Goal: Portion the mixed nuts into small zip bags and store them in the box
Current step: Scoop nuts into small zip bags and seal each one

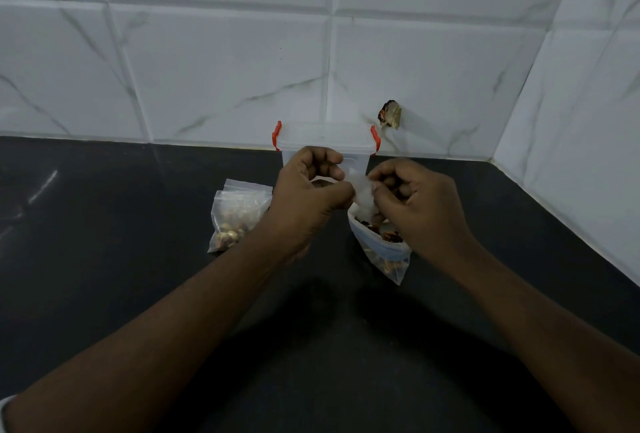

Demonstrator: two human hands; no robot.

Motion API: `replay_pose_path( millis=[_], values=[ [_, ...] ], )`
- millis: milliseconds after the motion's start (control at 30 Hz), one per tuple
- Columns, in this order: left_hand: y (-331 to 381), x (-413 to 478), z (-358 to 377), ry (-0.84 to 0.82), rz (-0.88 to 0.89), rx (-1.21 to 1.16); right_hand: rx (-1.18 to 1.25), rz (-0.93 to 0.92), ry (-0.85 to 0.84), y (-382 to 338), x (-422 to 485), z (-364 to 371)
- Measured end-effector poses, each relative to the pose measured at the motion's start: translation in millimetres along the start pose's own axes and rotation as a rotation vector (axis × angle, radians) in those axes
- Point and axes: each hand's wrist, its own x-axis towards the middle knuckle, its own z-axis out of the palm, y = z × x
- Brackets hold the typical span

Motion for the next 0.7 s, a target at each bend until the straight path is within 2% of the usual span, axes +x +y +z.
replay_pose_path(
  millis=[67,200,300,400,533,700],
  values=[
    [0.2,0.4,1.1,0.009,0.016,0.043,-0.015,0.013,0.027,1.1,1.7,-3.2],
    [-2.8,-0.8,2.9,0.004,0.043,0.033,-0.244,-0.109,0.053,2.3,3.4,-3.8],
    [-3.1,-2.4,4.3,0.001,0.06,0.035,-0.316,-0.155,0.054,2.5,4.4,-2.9],
    [-2.4,-3.9,5.2,0.001,0.079,0.043,-0.299,-0.207,0.007,-2.3,4.3,-3.5],
    [-2.7,-5.4,6.4,-0.023,0.125,0.09,-0.205,-0.101,-0.006,-9.4,3.0,-4.6],
    [-1.7,-7.3,5.3,-0.033,0.163,0.135,-0.269,-0.101,-0.134,-7.7,5.9,-9.8]
  ],
)
